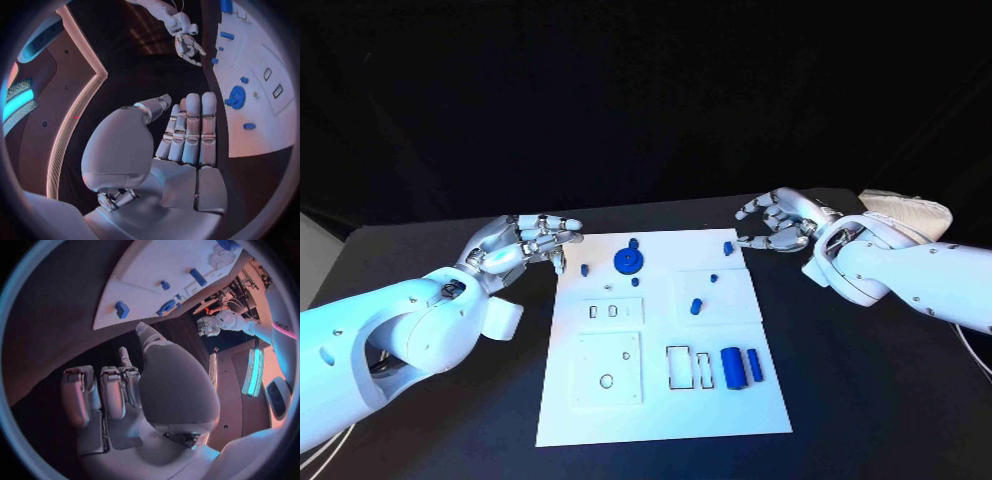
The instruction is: Assemble the parts on the task board
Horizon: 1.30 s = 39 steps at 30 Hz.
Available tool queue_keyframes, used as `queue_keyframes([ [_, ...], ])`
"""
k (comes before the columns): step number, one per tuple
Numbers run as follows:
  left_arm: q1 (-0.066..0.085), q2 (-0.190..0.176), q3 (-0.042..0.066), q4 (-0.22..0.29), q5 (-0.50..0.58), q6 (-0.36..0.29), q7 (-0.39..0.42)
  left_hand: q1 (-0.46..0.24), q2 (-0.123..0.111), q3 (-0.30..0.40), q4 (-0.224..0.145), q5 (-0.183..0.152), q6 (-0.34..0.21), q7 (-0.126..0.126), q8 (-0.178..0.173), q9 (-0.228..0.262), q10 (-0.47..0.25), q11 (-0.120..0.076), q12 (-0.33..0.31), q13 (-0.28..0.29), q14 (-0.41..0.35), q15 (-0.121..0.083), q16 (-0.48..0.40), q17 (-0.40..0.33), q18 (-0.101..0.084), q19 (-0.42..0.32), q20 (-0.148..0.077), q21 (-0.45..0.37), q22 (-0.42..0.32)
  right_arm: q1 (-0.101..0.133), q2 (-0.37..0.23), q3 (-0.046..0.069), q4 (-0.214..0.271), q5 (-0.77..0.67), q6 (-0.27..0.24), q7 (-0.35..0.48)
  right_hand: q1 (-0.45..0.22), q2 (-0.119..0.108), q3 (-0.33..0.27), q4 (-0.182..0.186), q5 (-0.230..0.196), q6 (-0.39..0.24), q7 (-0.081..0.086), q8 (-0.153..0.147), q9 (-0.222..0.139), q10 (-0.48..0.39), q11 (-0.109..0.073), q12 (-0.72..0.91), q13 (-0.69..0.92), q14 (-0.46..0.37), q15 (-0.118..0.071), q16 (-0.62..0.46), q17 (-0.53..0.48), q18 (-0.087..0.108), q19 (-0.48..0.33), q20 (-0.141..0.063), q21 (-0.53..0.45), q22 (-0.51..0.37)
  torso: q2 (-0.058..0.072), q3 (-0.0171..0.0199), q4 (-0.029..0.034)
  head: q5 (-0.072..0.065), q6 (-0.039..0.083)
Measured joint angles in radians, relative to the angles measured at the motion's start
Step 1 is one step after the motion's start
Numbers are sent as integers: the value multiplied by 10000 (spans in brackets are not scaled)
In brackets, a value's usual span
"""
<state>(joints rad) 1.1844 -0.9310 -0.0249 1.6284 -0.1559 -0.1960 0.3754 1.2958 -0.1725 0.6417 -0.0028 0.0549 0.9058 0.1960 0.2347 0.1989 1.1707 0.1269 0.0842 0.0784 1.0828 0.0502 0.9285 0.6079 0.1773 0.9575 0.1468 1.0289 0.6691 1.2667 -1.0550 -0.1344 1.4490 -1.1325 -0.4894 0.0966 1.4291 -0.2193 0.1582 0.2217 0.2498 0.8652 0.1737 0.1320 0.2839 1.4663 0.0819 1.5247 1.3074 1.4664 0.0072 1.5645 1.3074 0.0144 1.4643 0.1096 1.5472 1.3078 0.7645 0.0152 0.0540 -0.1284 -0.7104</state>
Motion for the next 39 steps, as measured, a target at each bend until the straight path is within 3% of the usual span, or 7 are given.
queue_keyframes([
  [6,-4,11,0,-60,0,3,0,0,0,0,0,0,0,0,0,0,0,0,0,5,0,0,0,0,0,0,0,0,-1,-142,76,-6,-203,-42,279,232,561,115,-897,477,-138,-280,-20,-67,-58,0,0,-38,-1,0,0,0,0,0,0,0,35,-1,6,-23,30,-64,-35],
  [12,-6,24,-2,-89,0,7,0,0,0,0,0,0,0,0,0,8,0,0,0,4,0,0,0,-1,0,-35,35,0,15,-250,370,-6,-566,-131,452,325,675,152,-1030,611,-140,-318,4,-67,-68,0,0,-38,0,0,0,0,0,0,0,-1,75,-2,6,-36,18,-73,-41],
  [28,-8,29,-2,-120,0,28,0,0,0,0,0,0,0,0,0,6,0,0,0,3,0,0,0,-2,1,-35,35,0,13,-529,1117,-9,-1449,-217,529,326,938,416,-980,655,-28,-186,23,-6,-30,-36,36,-36,6,1,0,0,-1,0,0,-1,152,-4,-1,-69,41,-87,-119],
  [36,-8,29,-2,-122,-1,36,0,0,0,29,29,0,0,0,0,5,0,0,0,14,0,0,0,-2,1,-35,35,0,32,-631,1305,-8,-1603,-199,529,312,1050,618,-441,611,-24,454,-14,302,48,-35,36,43,5,1,0,0,-1,1,0,-1,152,-5,-12,-70,25,-42,-138],
  [39,-8,26,-2,-122,-2,37,-1,0,0,29,29,0,0,0,0,5,0,0,0,14,0,0,0,-3,1,-35,35,0,32,-653,1332,-8,-1619,-193,527,309,1026,641,-159,616,-24,753,-98,449,71,-35,36,79,5,1,0,0,7,1,0,-1,152,-5,-14,-75,30,-38,-139],
])
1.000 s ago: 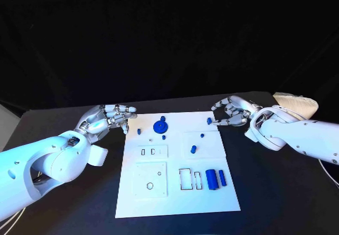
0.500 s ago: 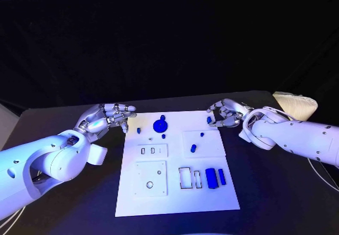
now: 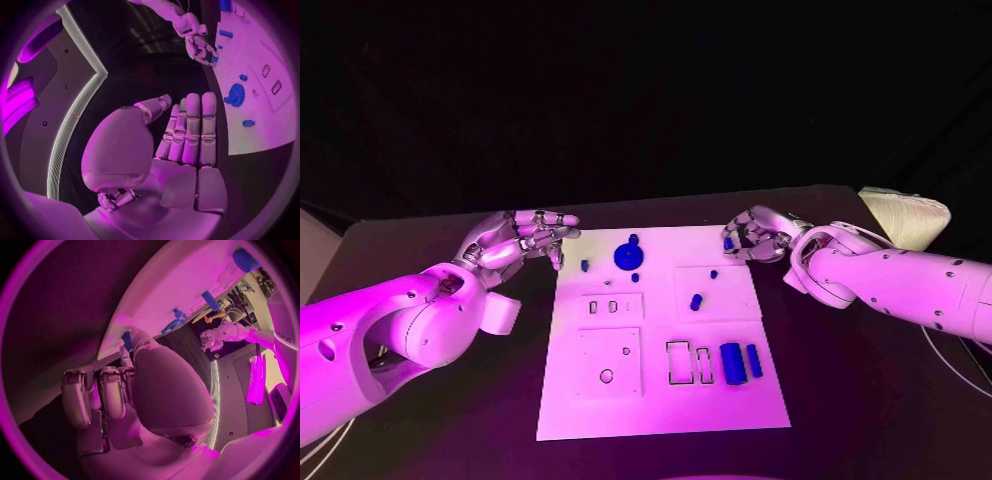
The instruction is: Assemble the parts on the task board
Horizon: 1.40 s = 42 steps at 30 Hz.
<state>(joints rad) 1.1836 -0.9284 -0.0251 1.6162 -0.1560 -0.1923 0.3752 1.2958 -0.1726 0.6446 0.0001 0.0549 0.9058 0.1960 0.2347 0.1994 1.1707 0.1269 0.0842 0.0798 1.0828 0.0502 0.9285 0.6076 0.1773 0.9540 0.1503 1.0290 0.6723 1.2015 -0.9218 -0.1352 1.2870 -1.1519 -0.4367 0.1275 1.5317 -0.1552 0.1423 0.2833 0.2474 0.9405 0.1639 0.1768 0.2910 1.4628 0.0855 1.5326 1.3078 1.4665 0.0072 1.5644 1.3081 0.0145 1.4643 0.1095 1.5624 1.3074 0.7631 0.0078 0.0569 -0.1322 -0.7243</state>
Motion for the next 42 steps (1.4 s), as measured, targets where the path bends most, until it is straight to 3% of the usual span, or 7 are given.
queue_keyframes([
  [5,0,-6,0,-2,0,1,-2,0,0,0,0,0,0,0,0,0,0,0,0,-1,0,0,0,0,0,0,0,0,0,-18,24,0,-4,7,-3,-3,0,0,325,-9,0,292,-150,155,15,39,-105,38,-1,-6,-11,0,0,0,4,-4,0,0,-3,0,1,1,-14],
  [16,0,-18,0,-2,-1,1,-11,0,0,0,0,0,0,0,0,8,0,0,0,-2,0,0,0,-1,-1,-27,-27,40,-2,-29,40,3,1,25,-20,0,0,-1,946,-100,-17,775,-382,523,73,36,-326,78,-2,-9,-248,0,-1,-1,1,-183,39,7,-2,6,-8,13,-41],
  [23,0,-22,0,-2,-2,1,-17,0,0,-1,-1,0,0,0,0,7,0,0,0,-3,0,0,0,-1,-1,-37,-38,39,-2,-35,39,3,42,40,-206,-18,-29,25,1243,-197,-81,920,-461,745,138,36,-399,78,-3,1,-328,0,-2,0,1,-254,39,6,-3,12,-6,-2,-44],
  [29,0,-26,0,-2,-3,0,-21,0,0,0,-1,0,0,0,0,6,0,0,0,-3,0,0,0,-1,-1,-37,-37,39,-3,-35,14,1,199,50,-627,-182,-239,52,1571,-318,-566,932,-478,1007,149,35,-504,117,-3,0,-398,0,-3,-1,3,-330,39,6,-4,12,-8,-7,-36],
  [35,0,-31,0,-5,-3,0,-25,0,0,-1,-1,0,0,0,0,5,0,0,0,-3,0,0,0,-1,0,-37,-37,39,-3,39,-122,0,637,54,-1013,-460,-286,98,1659,-323,-752,915,-495,1018,149,34,-504,117,-4,0,-398,0,-3,-1,37,-363,39,5,-17,7,-24,-8,-20],
  [42,0,-6,0,-56,-4,0,-30,0,0,-1,-1,0,-23,23,0,10,0,0,0,-4,0,0,0,8,0,-36,-37,39,10,425,-258,15,1738,37,-1359,-1153,-534,50,1767,-271,-1256,879,-531,1177,150,34,-504,77,-4,0,-398,0,-4,-1,37,-363,38,4,-56,-30,-43,-27,7],
])
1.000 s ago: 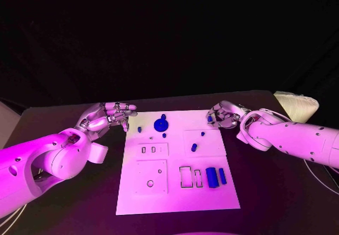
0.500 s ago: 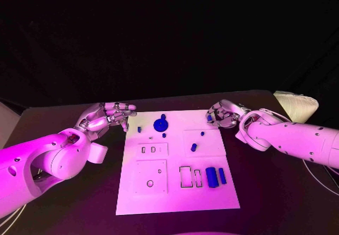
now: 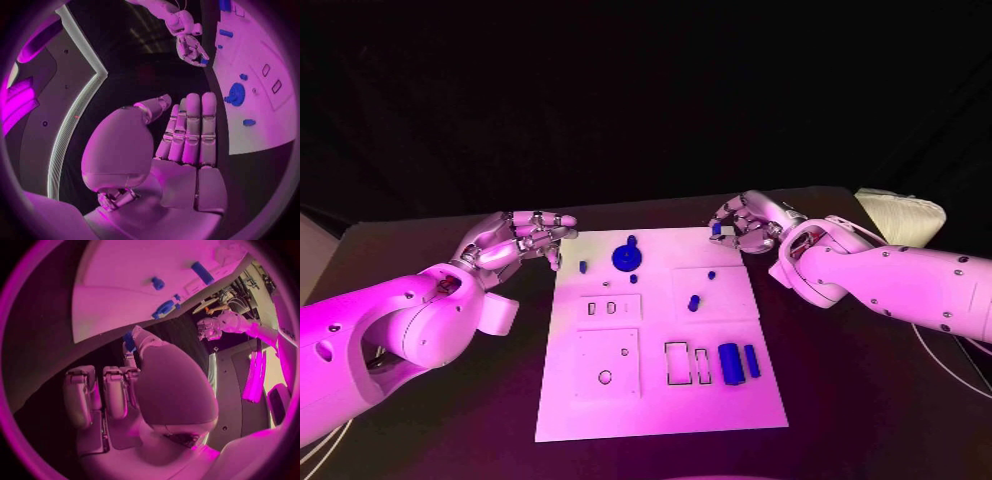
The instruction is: Assemble the parts on the task board
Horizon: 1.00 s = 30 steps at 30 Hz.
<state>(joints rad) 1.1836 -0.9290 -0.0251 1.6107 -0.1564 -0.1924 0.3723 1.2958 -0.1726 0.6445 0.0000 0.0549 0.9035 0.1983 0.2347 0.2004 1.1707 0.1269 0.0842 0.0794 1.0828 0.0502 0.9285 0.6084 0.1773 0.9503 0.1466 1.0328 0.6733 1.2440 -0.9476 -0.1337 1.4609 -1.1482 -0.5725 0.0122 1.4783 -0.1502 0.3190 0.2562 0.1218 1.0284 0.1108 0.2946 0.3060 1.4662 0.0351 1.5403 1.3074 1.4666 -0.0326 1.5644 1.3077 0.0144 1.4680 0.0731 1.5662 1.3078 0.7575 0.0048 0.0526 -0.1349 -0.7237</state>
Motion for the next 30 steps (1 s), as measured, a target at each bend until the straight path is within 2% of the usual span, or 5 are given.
queue_keyframes([
  [6,0,70,0,-44,0,0,-6,0,0,0,0,0,-14,14,0,4,0,0,0,0,0,0,0,-1,0,0,0,0,1,120,339,-2,888,-68,-213,-893,-11,-10,30,-24,-51,-3,-2,1,1,0,0,0,0,0,0,0,0,0,0,0,0,-1,-72,-62,-35,83,-17],
  [12,0,101,-2,-63,-1,0,-15,0,0,0,0,0,-14,13,0,3,0,0,0,-1,0,0,0,-1,0,0,0,0,1,40,1070,-52,1512,-216,-304,-1768,-11,-10,70,-64,-62,-19,-15,2,2,0,0,-20,-1,0,0,0,-1,0,0,1,0,-1,-135,-132,-58,212,-69],
  [22,1,161,-3,-63,-1,3,-44,0,0,0,0,0,-13,13,0,2,0,0,0,-1,0,0,0,-3,0,1,0,0,0,-391,2078,-164,2045,-1001,-490,-3095,-23,1,155,-63,-83,-55,-16,40,5,-1,0,-51,7,-1,1,0,-1,0,-1,1,0,-3,-226,-254,-99,380,-157],
  [27,2,174,-3,-57,-2,5,-59,0,0,0,0,0,-13,13,0,1,0,0,0,-1,0,0,0,-3,0,0,0,0,0,-676,2409,-195,2082,-1608,-618,-3562,-128,-26,158,-63,-85,-85,-18,115,6,-1,0,-50,7,-1,1,0,-2,-1,0,1,-1,-3,-240,-283,-112,413,-202],
  [30,2,180,-3,-57,-2,7,-67,0,0,0,0,0,-13,13,0,1,0,0,0,0,0,0,0,-3,0,1,0,0,-1,-834,2572,-202,2049,-1936,-684,-3764,-129,-26,159,-63,-29,-87,-18,115,7,-1,0,-50,6,-1,1,0,-2,0,-1,2,-1,-4,-242,-284,-111,419,-230],
])
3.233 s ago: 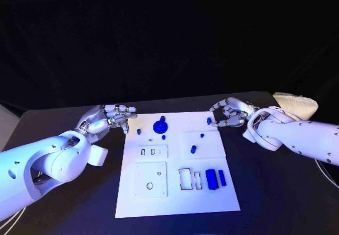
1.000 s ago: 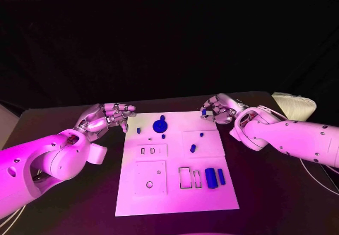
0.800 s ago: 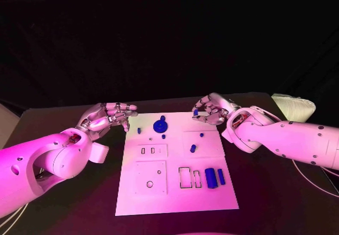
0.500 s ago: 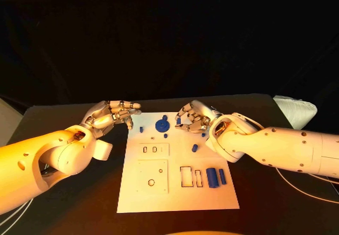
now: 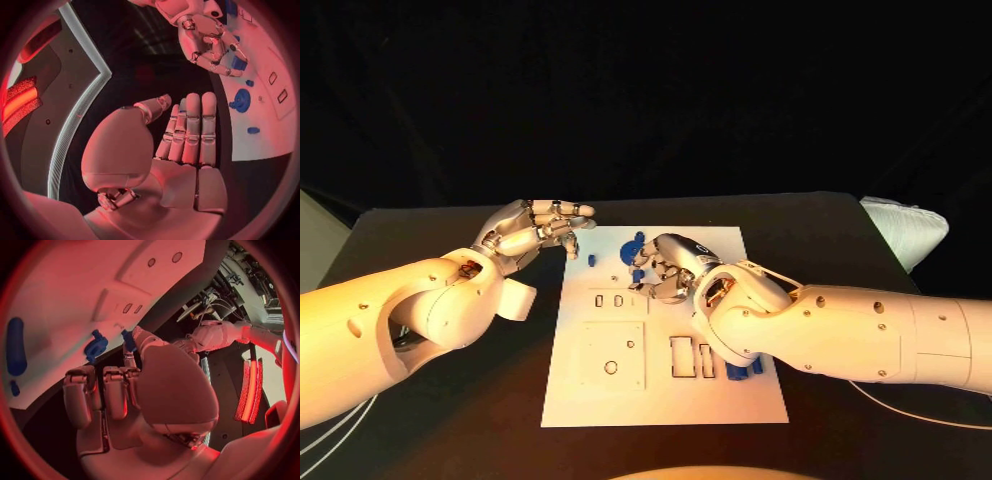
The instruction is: Assemble the parts on the task board
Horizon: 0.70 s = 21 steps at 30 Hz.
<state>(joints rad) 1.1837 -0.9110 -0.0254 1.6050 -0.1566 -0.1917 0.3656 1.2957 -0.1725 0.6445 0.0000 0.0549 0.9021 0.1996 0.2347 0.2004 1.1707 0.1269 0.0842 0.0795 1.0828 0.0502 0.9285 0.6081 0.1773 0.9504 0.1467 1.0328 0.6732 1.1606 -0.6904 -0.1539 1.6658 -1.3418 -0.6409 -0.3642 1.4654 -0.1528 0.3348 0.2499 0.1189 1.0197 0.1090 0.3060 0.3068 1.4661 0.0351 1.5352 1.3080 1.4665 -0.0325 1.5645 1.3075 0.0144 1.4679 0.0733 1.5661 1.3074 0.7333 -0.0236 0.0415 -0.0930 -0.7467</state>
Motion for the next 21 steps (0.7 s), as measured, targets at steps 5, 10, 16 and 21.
queue_keyframes([
  [5,0,37,-1,-8,0,6,-14,0,0,0,0,0,0,0,0,0,0,0,0,7,0,0,0,0,0,0,0,0,0,-245,289,-16,-95,-475,-81,-231,-26,-27,82,-81,169,-19,14,3,1,0,0,0,-1,0,0,0,0,0,0,0,0,-1,5,6,6,4,-26],
  [10,0,63,-2,-14,0,15,-22,0,0,0,0,0,0,0,0,-1,0,0,0,6,0,0,0,0,0,0,0,0,-1,-419,507,-19,-229,-877,-131,-376,-26,-27,82,-81,169,-30,19,39,4,0,0,0,-1,0,0,0,0,0,0,0,0,-1,13,19,16,53,-98],
  [16,0,69,-2,-23,0,28,-28,0,0,0,0,0,0,0,0,-2,0,0,0,6,0,0,0,-1,0,0,0,0,-1,-574,681,-22,-385,-1247,-168,-469,-25,-28,81,-81,169,-33,-6,78,6,0,0,0,-2,0,0,0,-1,-1,-37,-36,0,7,23,25,23,116,-170],
  [21,0,72,-2,-28,-1,37,-32,0,0,0,0,0,0,0,0,-2,0,0,0,5,0,0,0,-1,0,0,0,0,-1,-641,777,-32,-497,-1468,-168,-507,-64,-68,81,-82,207,-31,-10,79,9,0,0,0,-3,0,0,0,-1,-1,-37,-36,0,7,23,28,18,142,-220],
])
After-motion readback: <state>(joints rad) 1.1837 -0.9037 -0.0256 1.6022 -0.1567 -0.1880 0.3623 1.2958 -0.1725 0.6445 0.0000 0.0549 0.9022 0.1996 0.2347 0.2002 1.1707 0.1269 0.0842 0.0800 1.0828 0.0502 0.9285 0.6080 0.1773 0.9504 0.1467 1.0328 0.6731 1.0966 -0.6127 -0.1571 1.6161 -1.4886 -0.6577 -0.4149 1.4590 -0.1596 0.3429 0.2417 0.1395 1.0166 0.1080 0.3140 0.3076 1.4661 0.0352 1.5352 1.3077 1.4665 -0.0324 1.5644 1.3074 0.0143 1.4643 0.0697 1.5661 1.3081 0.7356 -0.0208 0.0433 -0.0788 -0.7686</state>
